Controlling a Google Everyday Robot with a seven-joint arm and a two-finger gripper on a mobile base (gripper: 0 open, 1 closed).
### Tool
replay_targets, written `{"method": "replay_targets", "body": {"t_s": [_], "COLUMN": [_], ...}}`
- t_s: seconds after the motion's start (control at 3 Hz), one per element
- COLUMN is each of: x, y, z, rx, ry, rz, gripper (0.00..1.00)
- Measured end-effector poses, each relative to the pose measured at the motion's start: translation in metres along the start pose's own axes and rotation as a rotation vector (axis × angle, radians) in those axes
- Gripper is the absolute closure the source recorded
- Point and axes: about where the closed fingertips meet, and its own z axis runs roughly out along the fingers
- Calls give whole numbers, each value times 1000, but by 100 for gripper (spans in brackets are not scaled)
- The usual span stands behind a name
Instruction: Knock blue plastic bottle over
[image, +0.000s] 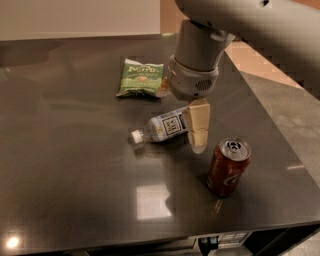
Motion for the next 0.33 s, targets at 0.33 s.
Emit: {"method": "replay_targets", "body": {"t_s": [0.33], "x": [0], "y": [0], "z": [0], "rx": [1], "ry": [0], "rz": [0], "gripper": [0]}}
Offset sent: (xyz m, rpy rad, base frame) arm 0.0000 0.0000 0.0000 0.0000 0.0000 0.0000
